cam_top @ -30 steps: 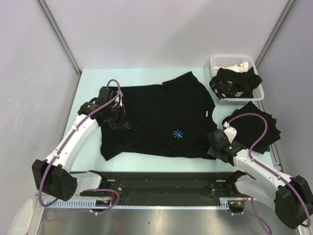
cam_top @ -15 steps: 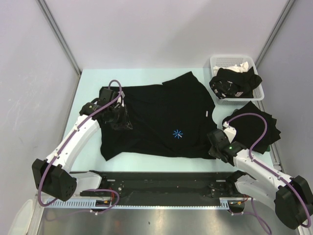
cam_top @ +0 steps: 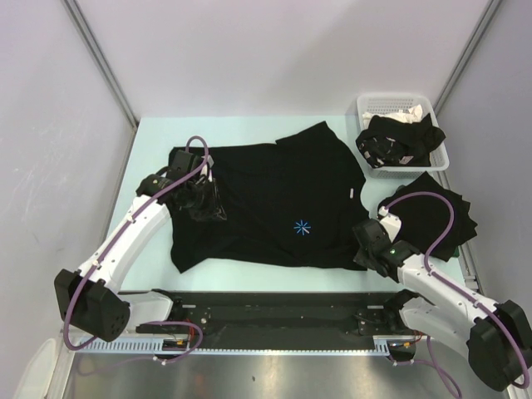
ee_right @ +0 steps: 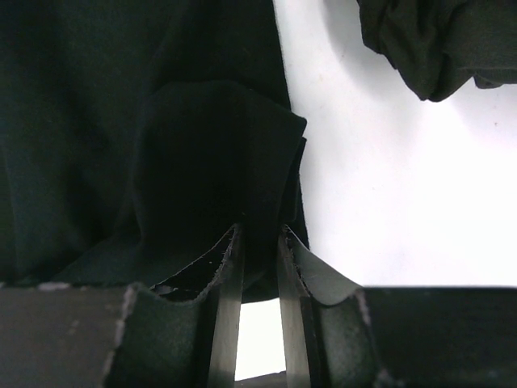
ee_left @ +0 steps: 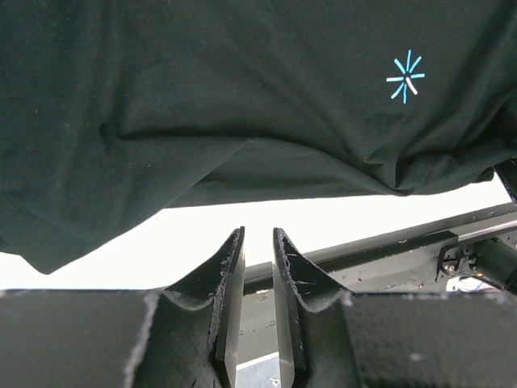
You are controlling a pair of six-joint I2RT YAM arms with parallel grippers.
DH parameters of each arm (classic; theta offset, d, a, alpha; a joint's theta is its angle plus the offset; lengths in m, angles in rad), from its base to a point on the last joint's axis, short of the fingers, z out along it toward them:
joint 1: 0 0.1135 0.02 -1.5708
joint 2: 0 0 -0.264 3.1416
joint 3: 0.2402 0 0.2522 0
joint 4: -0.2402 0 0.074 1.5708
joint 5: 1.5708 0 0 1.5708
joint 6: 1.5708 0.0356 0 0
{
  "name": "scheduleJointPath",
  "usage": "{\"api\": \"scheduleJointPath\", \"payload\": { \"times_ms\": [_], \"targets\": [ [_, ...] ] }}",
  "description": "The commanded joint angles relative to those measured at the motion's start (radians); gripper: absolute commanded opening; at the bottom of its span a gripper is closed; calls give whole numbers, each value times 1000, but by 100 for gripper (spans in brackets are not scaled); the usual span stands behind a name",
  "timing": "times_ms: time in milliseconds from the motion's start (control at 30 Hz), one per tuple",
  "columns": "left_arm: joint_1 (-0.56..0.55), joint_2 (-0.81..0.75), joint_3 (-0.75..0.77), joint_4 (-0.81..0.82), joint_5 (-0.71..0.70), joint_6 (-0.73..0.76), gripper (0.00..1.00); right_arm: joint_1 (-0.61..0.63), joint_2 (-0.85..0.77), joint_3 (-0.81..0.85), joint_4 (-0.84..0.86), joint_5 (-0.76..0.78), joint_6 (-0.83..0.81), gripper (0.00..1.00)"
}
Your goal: Fold and stack the t-shirts
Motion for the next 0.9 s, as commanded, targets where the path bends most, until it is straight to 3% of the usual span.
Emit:
{"api": "scheduleJointPath", "payload": {
  "times_ms": [0, 867],
  "targets": [
    [-10, -21, -11, 31, -5, -19, 24, 4, -29, 25, -5, 15, -2, 28],
    [-24, -18, -5, 28, -8, -22, 25, 50, -14, 64, -19, 86, -13, 29]
  ]
}}
